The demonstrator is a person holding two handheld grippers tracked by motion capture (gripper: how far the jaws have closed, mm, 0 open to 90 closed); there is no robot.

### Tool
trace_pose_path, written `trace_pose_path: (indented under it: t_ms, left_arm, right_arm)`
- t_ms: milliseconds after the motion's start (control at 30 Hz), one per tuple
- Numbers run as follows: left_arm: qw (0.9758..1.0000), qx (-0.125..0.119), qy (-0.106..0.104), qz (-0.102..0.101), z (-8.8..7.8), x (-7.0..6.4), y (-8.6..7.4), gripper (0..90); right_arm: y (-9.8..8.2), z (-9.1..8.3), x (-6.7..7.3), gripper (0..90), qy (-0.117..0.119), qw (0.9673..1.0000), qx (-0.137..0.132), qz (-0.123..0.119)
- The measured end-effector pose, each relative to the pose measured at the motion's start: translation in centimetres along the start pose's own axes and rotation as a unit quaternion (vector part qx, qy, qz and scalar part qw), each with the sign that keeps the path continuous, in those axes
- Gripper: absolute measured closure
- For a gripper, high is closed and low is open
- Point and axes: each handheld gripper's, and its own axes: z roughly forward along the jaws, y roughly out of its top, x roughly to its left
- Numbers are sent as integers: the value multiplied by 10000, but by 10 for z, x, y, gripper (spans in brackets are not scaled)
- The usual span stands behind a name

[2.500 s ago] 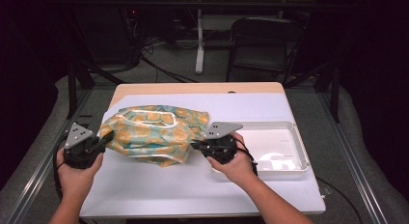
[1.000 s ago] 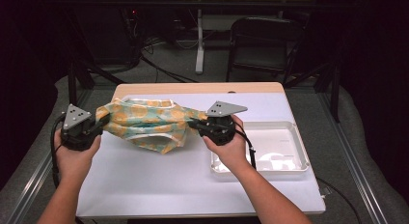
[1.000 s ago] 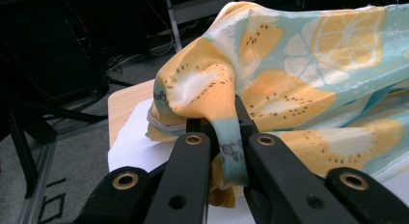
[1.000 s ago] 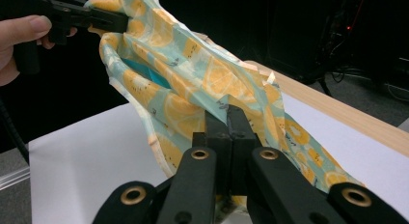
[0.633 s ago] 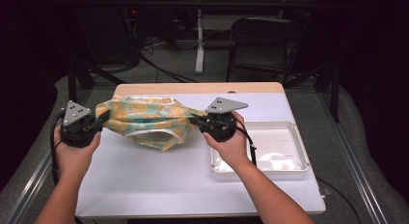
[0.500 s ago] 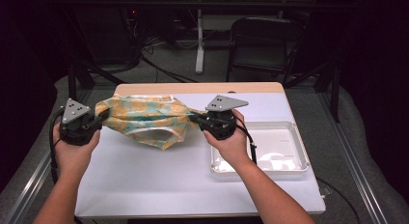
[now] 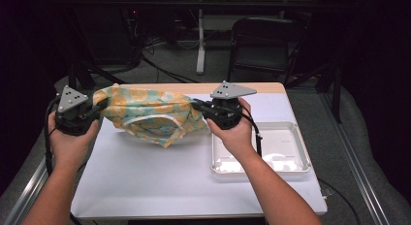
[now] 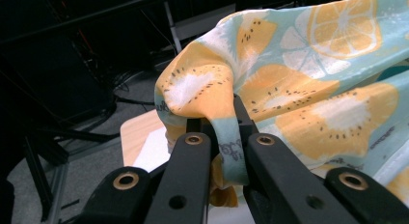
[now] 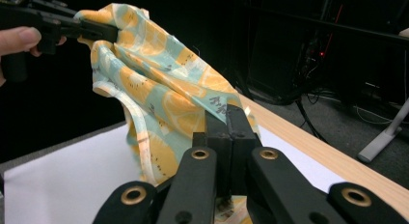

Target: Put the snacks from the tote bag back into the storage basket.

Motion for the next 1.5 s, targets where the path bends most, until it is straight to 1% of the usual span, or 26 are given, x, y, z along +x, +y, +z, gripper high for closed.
trace_pose_path:
  t_ms: [133,267,367,467,700,933,1100,1233,1400,1500]
  left_arm:
    - [10000,-78,-23,4,-4,-1,4,898]
    - [10000,-83,-21,49,-7,-2,7,898]
    - [9999,-123,-35,17,-9,-3,7,898]
    - [9999,-128,-36,40,-13,-4,6,898]
    - [9997,-242,-54,7,-24,-6,5,898]
    - [9997,-255,-34,38,-27,-6,5,898]
    - [9996,-275,-40,-14,-25,-5,5,898]
    - [9996,-275,-57,-3,-26,-6,4,898]
    - [9997,-212,-83,32,-28,-8,1,898]
    - [9998,-178,-110,39,-30,-9,-2,898]
  right_arm:
    - [5,-4,-2,900,-15,10000,-80,22]
    - [10,-8,-2,900,-6,9999,-127,18]
    - [12,-10,-1,900,3,9999,-156,5]
    - [13,-12,0,900,26,9998,-181,-2]
    - [14,-17,3,900,67,9997,-251,-20]
    - [15,-17,5,900,64,9996,-270,-40]
    - [17,-17,5,900,61,9995,-298,-43]
    - [16,-17,4,900,64,9996,-283,-56]
    - [13,-18,5,900,104,9995,-282,-28]
    - [11,-19,6,900,120,9996,-250,-53]
